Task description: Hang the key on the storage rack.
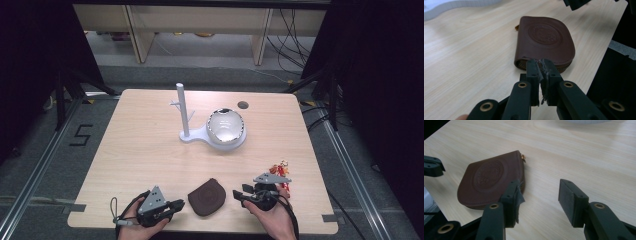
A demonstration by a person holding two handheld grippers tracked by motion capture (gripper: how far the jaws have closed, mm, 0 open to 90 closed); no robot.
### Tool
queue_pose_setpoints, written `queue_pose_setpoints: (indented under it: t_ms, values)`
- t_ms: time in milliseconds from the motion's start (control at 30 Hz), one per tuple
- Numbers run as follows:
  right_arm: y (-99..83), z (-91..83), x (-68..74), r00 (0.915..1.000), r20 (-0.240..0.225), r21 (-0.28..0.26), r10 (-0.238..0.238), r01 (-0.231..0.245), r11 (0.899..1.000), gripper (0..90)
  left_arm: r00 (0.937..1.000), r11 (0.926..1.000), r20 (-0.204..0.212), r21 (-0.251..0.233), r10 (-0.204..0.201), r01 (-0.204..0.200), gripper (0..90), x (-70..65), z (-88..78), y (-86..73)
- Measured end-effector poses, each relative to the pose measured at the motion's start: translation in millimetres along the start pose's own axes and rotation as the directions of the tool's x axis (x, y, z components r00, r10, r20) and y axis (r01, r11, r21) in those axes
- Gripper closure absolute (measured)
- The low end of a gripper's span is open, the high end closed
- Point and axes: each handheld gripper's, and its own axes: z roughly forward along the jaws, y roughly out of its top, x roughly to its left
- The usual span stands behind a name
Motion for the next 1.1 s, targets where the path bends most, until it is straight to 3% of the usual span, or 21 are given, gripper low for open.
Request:
queue_pose_setpoints:
  t_ms: [100, 133, 267, 300, 333, 500, 567, 633, 667, 733, 833, 900, 967, 1000, 1033, 1100]
  values:
    - [4.5, 5.8, 2.3, 0.9999, -0.011, 0.043, -0.009, 0.009, 0.999, 56.0, 1.0000, 0.9999, 0.008, 0.011, 0.001, -0.001, 84.4, -2.8, 4.6, 1.3]
    - [6.0, 8.6, 3.7, 0.9997, -0.020, 0.047, -0.011, 0.012, 0.999, 56.5, 0.9997, 0.9991, 0.018, 0.039, 0.016, -0.017, 84.3, -3.7, 8.5, 2.8]
    - [12.9, 18.2, 8.1, 0.9990, -0.042, 0.093, -0.013, 0.017, 0.996, 56.4, 0.9987, 0.9969, 0.019, 0.063, 0.046, -0.047, 84.0, -2.2, 15.5, 2.0]
    - [12.9, 18.2, 8.1, 0.9990, -0.042, 0.093, -0.013, 0.017, 0.996, 56.4, 0.9987, 0.9969, 0.019, 0.063, 0.046, -0.047, 83.9, -2.2, 15.5, 2.0]
    - [15.6, 23.1, 10.9, 0.9989, -0.047, 0.126, -0.001, 0.007, 0.992, 56.2, 0.9997, 0.9985, 0.017, 0.053, 0.017, -0.018, 83.8, -2.7, 19.8, 0.8]
    - [18.7, 30.5, 13.5, 0.9982, -0.059, 0.144, 0.015, -0.007, 0.990, 55.9, 0.9998, 0.9981, 0.015, 0.059, 0.014, -0.015, 83.8, -2.3, 24.0, 0.3]
    - [20.6, 33.3, 13.8, 0.9974, -0.071, 0.149, 0.010, 0.001, 0.989, 55.5, 0.9989, 0.9950, 0.016, 0.089, 0.044, -0.045, 83.9, -0.1, 24.2, 1.8]
    - [21.4, 34.9, 13.1, 0.9960, -0.088, 0.161, 0.012, 0.002, 0.987, 55.0, 0.9996, 0.9969, 0.015, 0.074, 0.025, -0.026, 84.0, -1.3, 25.9, 1.8]
    - [22.6, 36.6, 13.8, 0.9939, -0.107, 0.173, 0.030, -0.011, 0.985, 54.1, 0.9986, 0.9927, 0.019, 0.109, 0.048, -0.050, 84.1, 1.3, 25.2, 3.2]
    - [23.2, 40.0, 12.7, 0.9928, -0.113, 0.177, 0.037, -0.017, 0.984, 53.4, 0.9994, 0.9955, 0.015, 0.089, 0.031, -0.032, 84.1, -0.9, 27.6, 2.5]
    - [24.4, 41.8, 11.6, 0.9934, -0.108, 0.188, 0.037, -0.016, 0.982, 53.0, 0.9991, 0.9940, 0.018, 0.102, 0.040, -0.041, 84.3, 0.3, 26.6, 2.9]
    - [25.1, 45.2, 9.3, 0.9918, -0.118, 0.197, 0.051, -0.027, 0.980, 52.1, 0.9997, 0.9960, 0.017, 0.087, 0.019, -0.021, 84.3, -0.4, 27.9, 2.5]
    - [25.5, 46.1, 8.8, 0.9913, -0.118, 0.203, 0.058, -0.033, 0.979, 51.9, 0.9992, 0.9931, 0.017, 0.111, 0.036, -0.038, 84.3, 1.9, 27.2, 2.8]
    - [26.0, 46.0, 8.9, 0.9920, -0.110, 0.206, 0.062, -0.038, 0.978, 51.7, 0.9997, 0.9957, 0.021, 0.091, 0.010, -0.012, 84.3, 0.4, 28.6, 2.5]
    - [26.0, 46.0, 8.9, 0.9920, -0.110, 0.206, 0.062, -0.038, 0.978, 51.7, 0.9997, 0.9957, 0.021, 0.091, 0.010, -0.012, 84.3, 0.4, 28.6, 2.5]
    - [26.5, 46.9, 7.4, 0.9918, -0.113, 0.208, 0.060, -0.035, 0.978, 51.5, 0.9993, 0.9936, 0.022, 0.108, 0.031, -0.033, 84.3, 2.5, 28.2, 3.5]
